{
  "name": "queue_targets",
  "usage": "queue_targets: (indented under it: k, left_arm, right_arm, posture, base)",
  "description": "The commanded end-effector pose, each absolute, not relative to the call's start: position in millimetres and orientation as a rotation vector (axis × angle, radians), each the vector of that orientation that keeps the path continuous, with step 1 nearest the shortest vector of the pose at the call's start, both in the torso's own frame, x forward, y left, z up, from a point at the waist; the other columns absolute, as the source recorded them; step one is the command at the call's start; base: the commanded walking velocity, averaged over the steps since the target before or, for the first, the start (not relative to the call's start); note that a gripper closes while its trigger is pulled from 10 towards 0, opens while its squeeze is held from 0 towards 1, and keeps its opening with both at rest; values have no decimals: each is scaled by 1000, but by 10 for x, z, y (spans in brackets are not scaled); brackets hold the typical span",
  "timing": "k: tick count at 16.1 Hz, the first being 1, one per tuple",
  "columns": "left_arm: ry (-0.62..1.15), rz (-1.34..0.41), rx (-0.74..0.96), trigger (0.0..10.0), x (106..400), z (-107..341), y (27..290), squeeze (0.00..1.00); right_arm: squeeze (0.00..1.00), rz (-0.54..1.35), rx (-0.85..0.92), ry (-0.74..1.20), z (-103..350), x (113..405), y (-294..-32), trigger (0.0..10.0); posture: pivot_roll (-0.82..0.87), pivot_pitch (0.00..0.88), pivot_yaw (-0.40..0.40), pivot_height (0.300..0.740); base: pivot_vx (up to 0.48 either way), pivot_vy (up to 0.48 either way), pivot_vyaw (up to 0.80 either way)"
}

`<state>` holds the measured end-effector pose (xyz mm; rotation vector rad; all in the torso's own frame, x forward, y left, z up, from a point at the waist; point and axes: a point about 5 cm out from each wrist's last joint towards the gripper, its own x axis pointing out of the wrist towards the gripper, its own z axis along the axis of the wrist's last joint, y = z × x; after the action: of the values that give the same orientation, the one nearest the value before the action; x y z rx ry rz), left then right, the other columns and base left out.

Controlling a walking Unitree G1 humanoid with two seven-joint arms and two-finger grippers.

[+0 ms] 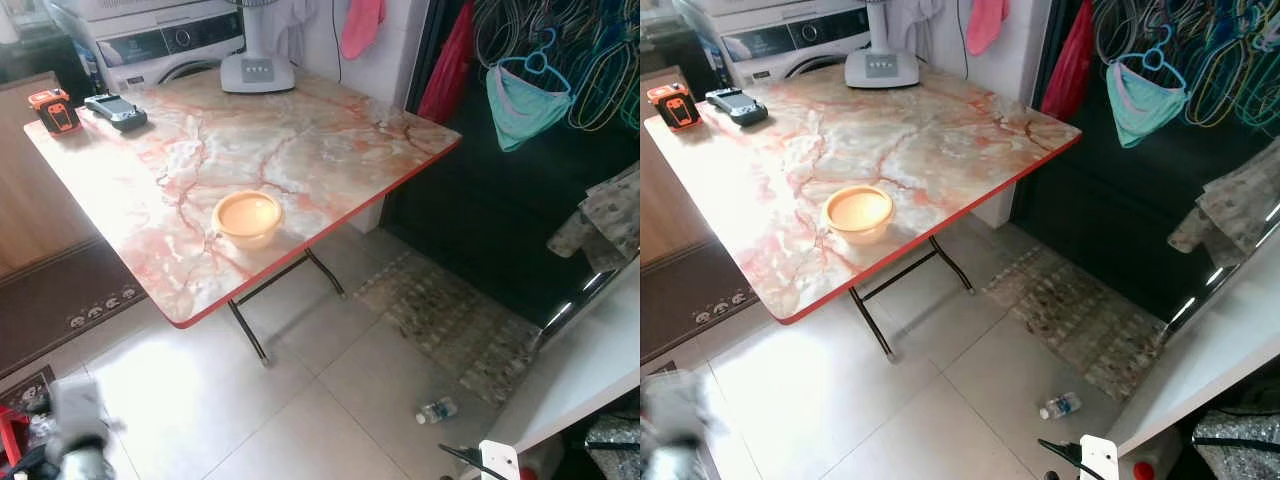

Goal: Restocking fridge

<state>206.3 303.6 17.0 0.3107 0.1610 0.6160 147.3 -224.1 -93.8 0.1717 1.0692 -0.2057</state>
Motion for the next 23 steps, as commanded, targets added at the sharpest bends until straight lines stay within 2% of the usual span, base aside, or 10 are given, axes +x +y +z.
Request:
queue_targets:
  k: [1, 4, 5, 7, 9, 10, 11, 21, 22, 23]
  left_arm:
    - [129, 641, 340, 10000, 2025, 201, 3017, 0]
    - [-154, 616, 389, 10000, 2227, 755, 2907, 0]
    - [-294, 464, 431, 10000, 2552, 1106, 2680, 0]
    - [-381, 291, 364, 10000, 2795, 1357, 2359, 0]
    - [-328, 1, 208, 10000, 2930, 1382, 1838, 78]
    - [-295, -34, 187, 10000, 2918, 1327, 1782, 796]
    - [-270, -40, 152, 10000, 2905, 1285, 1766, 1000]
    - [-222, -68, -64, 10000, 2908, 1434, 1832, 1000]
    - [-215, -70, -54, 10000, 2916, 1435, 1829, 604]
    - [-216, -67, -55, 10000, 2918, 1444, 1829, 0]
  right_arm:
    - [0, -204, 168, 1080, -943, 1459, -2247, 10000]
    - [0, -205, 173, 1074, -941, 1462, -2248, 10000]
    - [0, -200, 165, 1076, -941, 1465, -2247, 10000]
    - [0, -207, 168, 1075, -943, 1459, -2245, 10000]
    - [0, -224, 183, 1070, -951, 1446, -2230, 10000]
    - [0, -230, 189, 1069, -954, 1442, -2223, 10000]
    - [0, -236, 193, 1069, -956, 1439, -2221, 10000]
    - [0, -220, 193, 1069, -943, 1469, -2231, 10000]
    - [0, -214, 188, 1069, -942, 1470, -2231, 10000]
    - [0, -217, 192, 1068, -942, 1469, -2231, 10000]
  posture:
    - [141, 38, -19, 740]
    - [140, 19, -26, 740]
    - [140, 10, -22, 740]
    - [126, 0, -15, 740]
    - [115, 0, -2, 740]
    - [111, 0, 0, 740]
    - [107, 14, -4, 740]
    - [125, 64, -18, 740]
    - [127, 65, -19, 740]
    - [124, 66, -19, 740]
  base:
    - [0, 0, 0]
    - [0, 0, 0]
    - [0, 0, 0]
    - [0, 0, 0]
    - [0, 0, 0]
    - [0, 0, 0]
    - [0, 0, 0]
    - [0, 0, 0]
    - [0, 0, 0]
    - [0, 0, 0]
